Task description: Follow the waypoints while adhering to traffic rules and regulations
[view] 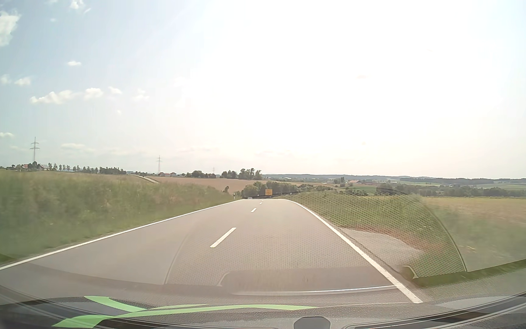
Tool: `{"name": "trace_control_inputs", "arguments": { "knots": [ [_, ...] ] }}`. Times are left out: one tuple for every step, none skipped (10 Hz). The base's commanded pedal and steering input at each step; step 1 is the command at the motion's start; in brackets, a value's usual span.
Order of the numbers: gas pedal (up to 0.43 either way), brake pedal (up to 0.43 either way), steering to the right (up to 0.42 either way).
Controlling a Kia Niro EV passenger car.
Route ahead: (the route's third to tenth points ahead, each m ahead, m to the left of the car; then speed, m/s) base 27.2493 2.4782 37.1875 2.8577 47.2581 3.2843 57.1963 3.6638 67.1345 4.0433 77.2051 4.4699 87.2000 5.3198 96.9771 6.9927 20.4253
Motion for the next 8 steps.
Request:
{"name": "trace_control_inputs", "arguments": {
  "knots": [
    [0.0,0.0,-0.005],
    [0.0,0.0,-0.005],
    [0.0,0.0,-0.005],
    [0.0,0.0,-0.004],
    [0.0,0.0,-0.005],
    [0.0,0.0,-0.005],
    [0.0,0.0,-0.005],
    [0.0,0.0,-0.005]
  ]
}}
